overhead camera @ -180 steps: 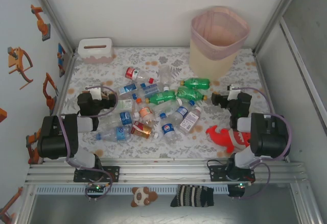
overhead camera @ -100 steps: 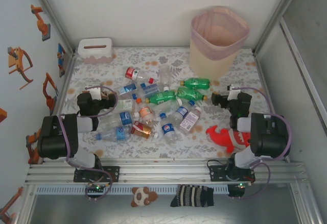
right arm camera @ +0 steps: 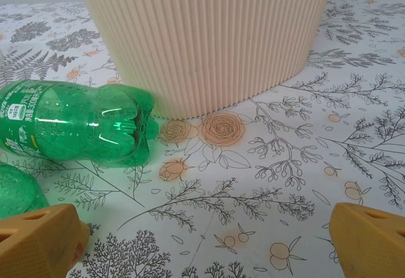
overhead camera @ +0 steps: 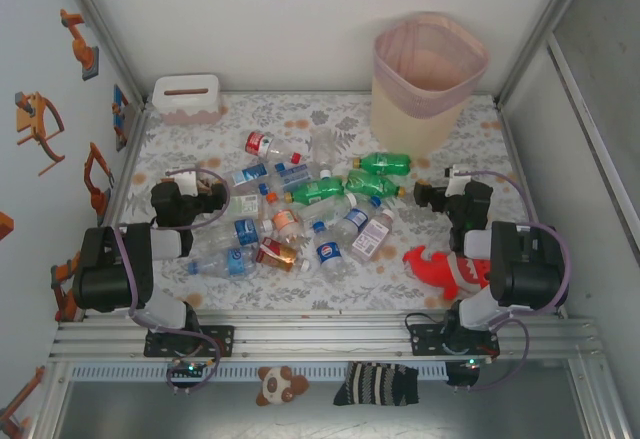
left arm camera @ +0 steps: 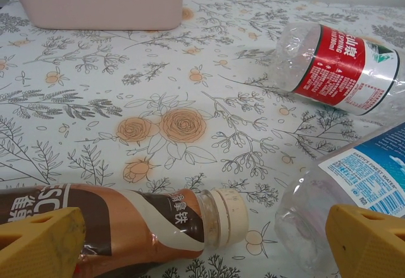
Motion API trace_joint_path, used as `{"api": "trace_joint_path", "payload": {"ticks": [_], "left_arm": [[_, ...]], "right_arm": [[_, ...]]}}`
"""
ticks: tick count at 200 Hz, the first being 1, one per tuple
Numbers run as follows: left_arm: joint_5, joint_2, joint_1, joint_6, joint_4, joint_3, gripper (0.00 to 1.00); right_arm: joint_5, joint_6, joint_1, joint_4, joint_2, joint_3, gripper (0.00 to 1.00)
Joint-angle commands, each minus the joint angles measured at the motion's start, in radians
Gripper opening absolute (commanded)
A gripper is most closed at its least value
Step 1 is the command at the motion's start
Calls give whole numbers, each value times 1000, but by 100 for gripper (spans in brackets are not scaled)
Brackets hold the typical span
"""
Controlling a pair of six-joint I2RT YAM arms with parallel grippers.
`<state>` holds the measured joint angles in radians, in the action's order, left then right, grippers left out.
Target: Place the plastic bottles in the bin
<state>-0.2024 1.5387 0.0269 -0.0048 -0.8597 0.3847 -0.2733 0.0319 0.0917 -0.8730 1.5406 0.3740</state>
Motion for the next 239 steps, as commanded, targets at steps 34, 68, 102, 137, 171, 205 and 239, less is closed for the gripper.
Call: {"api": "trace_joint_path", "payload": {"ticks": [34, 68, 102, 137, 171, 205, 239], "left_arm": [[14, -11, 3, -5, 5, 12, 97], [43, -114, 2, -16, 184, 62, 97], [169, -218, -1, -73, 381, 134, 97], [306, -299, -1, -208, 732, 318, 97], [440, -242, 17, -415, 1202, 587, 97], [497, -210, 31, -652, 1410, 694, 99], [445, -173, 72, -946, 1501, 749, 97]], "right_arm": [[14, -7, 5, -12, -17, 0, 99], [50, 9, 5, 21, -84, -12, 99], [73, 17, 6, 124, -170, 5, 97], [100, 54, 6, 374, -301, 90, 95], [73, 120, 6, 639, -369, 208, 89], [54, 194, 5, 814, -410, 292, 83], [37, 241, 6, 1000, -402, 412, 80]]}}
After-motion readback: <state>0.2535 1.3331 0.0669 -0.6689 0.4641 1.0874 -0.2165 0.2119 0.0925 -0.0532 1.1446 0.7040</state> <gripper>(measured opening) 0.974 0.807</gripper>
